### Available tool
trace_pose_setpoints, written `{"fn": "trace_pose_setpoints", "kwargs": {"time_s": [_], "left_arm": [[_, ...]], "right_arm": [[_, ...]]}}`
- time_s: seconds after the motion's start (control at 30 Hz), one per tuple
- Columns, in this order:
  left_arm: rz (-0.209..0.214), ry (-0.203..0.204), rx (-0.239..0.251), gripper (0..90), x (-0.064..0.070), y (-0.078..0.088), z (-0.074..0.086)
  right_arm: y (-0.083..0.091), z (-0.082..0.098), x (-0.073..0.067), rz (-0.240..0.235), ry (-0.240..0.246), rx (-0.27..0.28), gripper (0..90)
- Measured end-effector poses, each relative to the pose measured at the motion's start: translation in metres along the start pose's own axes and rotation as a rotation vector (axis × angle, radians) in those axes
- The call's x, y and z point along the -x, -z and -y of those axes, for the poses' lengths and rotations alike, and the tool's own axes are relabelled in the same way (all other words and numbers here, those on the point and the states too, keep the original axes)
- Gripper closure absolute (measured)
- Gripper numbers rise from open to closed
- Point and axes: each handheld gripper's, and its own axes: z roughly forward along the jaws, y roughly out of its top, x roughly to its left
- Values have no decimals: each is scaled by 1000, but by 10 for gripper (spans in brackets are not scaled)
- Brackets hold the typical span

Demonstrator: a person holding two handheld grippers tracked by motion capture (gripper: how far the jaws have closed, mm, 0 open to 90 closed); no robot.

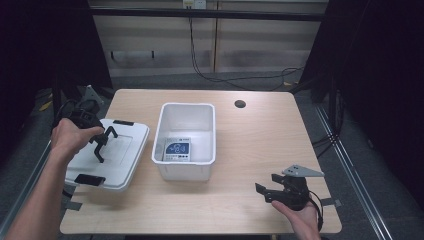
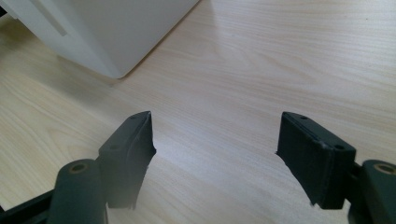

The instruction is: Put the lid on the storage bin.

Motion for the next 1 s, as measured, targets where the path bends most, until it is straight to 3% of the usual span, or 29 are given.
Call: {"fn": "trace_pose_setpoints", "kwargs": {"time_s": [0.4,0.67,1.0], "left_arm": [[8,-18,11,849,7,19,1],[-12,-15,33,850,11,37,1],[-7,-60,49,849,20,53,-1]], "right_arm": [[1,1,1,5,-10,3,261],[1,1,1,7,-15,4,261],[1,1,2,6,-18,3,261]]}}
